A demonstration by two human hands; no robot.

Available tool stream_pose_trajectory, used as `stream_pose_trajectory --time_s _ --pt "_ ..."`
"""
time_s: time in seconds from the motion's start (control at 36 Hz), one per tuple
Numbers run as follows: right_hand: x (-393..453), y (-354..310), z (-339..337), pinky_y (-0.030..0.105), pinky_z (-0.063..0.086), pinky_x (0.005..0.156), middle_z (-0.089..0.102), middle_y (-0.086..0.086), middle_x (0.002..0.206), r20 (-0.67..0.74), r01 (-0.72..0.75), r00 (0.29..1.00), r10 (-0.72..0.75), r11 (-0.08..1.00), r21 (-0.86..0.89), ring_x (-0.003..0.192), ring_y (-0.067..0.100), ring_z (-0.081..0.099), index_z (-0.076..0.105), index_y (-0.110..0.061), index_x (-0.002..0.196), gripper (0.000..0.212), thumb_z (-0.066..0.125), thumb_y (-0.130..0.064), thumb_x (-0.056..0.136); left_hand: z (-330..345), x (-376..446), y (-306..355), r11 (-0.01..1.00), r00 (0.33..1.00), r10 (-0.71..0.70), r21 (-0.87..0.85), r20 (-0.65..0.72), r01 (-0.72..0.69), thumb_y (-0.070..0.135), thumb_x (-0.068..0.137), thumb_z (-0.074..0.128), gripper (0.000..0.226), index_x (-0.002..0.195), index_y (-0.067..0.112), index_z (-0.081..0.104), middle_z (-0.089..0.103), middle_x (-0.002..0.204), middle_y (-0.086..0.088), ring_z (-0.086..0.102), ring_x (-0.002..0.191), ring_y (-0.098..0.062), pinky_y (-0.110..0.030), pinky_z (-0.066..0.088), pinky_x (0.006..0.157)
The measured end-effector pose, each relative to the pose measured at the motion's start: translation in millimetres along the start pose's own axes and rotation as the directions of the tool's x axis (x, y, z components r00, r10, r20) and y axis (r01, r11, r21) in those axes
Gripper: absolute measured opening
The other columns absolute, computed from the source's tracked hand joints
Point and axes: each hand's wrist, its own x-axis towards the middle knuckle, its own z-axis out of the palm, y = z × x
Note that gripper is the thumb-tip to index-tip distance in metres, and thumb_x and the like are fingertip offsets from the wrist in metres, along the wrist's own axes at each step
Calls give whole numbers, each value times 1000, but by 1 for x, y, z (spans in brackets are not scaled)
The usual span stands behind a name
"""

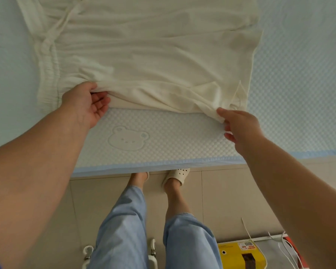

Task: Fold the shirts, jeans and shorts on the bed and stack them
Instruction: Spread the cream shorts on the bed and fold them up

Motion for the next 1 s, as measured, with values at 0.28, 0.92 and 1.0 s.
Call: stream_pose_trajectory --time_s 0.28,0.92,1.0 --pt "-6 3 5 23 49 60 58 -4 78 -36 -36 998 43 986 164 67 9 54 62 -21 81 10 72 -24 82 -3 0 -2 1000 1000 -2 -21 5 2 28 91 50 13 82 20 53 61 74 5 61 64 -9 -22 46 57" --pt "-78 -17 -77 11 36 67 51 -19 81 107 584 739 -665 555 -592 72 3 54 70 -19 95 12 68 -18 83 -45 -77 -10 910 900 401 191 -173 -369 6 85 53 28 100 26 65 62 110 -5 62 64 -10 -20 52 60" --pt "-74 -35 -78 25 36 75 48 -10 96 127 600 687 -716 459 -655 79 8 49 71 -14 95 14 67 -23 84 -53 -74 -2 893 910 408 239 -73 -381 10 86 54 21 91 25 67 67 102 -6 64 66 -9 -23 51 70"
